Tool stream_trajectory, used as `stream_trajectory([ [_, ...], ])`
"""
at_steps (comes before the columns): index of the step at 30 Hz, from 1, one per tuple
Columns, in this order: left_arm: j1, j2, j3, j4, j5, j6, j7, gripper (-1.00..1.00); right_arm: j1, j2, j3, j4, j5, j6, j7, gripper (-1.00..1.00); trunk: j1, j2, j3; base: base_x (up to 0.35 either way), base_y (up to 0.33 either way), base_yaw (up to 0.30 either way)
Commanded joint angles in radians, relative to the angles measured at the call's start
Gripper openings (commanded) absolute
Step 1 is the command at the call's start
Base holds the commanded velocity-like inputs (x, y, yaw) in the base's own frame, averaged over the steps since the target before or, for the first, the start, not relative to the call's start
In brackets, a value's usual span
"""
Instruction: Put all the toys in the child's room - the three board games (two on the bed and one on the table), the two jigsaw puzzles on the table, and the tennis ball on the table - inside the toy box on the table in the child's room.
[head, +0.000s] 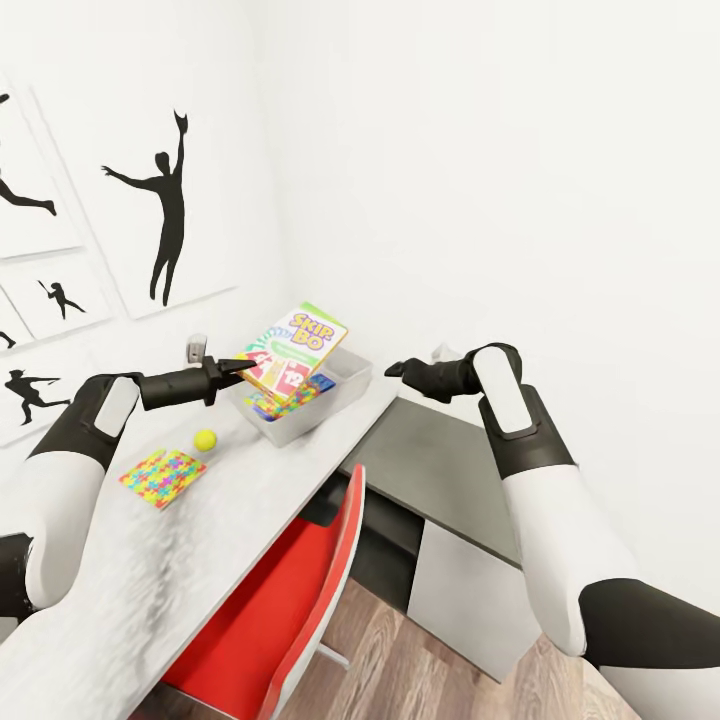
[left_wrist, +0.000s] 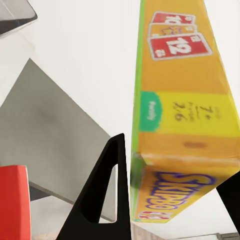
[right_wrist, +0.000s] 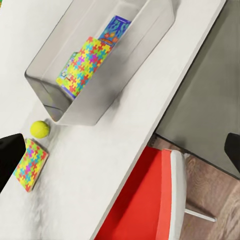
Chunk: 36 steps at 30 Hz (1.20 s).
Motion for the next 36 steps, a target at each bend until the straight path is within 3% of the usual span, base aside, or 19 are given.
stream_trajectory([
  [1,-0.001,0.000,0.002,0.000,-0.006,0.003,-0.007,-1.00,-0.001,0.000,0.000,-0.001,-0.010,0.002,-0.010,1.00,0.001,-0.002,-0.002,0.002,0.000,0.001],
  [22,-0.001,-0.002,0.002,0.001,-0.006,0.001,-0.007,-1.00,-0.001,0.004,0.001,-0.002,-0.009,-0.001,-0.016,1.00,0.001,-0.002,-0.002,0.137,0.000,0.018],
  [36,-0.001,-0.009,0.000,0.000,-0.007,-0.001,-0.005,-1.00,-0.001,0.003,0.001,-0.002,-0.009,-0.001,-0.014,1.00,0.001,-0.002,-0.002,0.018,-0.005,0.062],
])
